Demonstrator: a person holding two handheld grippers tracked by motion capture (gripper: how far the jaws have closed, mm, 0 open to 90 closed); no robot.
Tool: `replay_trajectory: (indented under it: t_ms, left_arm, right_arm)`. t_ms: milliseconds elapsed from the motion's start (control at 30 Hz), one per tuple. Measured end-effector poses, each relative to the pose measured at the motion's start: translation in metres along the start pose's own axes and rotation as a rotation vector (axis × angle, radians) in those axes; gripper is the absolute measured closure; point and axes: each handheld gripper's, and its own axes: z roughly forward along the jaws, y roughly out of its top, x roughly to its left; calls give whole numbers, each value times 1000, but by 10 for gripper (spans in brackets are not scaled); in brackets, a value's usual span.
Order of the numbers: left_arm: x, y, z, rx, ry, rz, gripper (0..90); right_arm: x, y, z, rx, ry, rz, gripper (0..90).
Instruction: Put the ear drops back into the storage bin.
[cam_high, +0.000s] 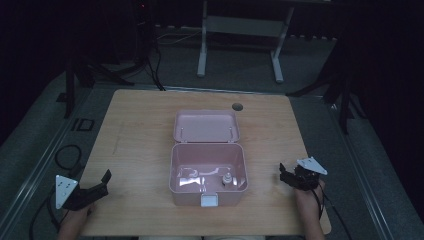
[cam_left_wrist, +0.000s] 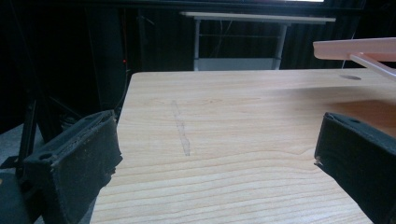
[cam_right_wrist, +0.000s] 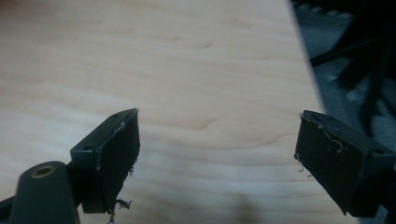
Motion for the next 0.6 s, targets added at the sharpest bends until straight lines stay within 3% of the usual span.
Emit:
replay_trajectory:
  t_ms: [133, 400, 600]
  left_arm:
    - [0, 0, 0, -1, -1, 1, 4]
    - [0, 0, 0, -1, -4, 5, 4]
    - [0, 0, 0, 0, -7, 1, 4]
  right_arm:
    - [0, -2, -3, -58, -21, 36, 136]
    - [4, -6, -5, -123, -54, 38, 134]
    - [4, -8, -5, -135, -71, 44, 134]
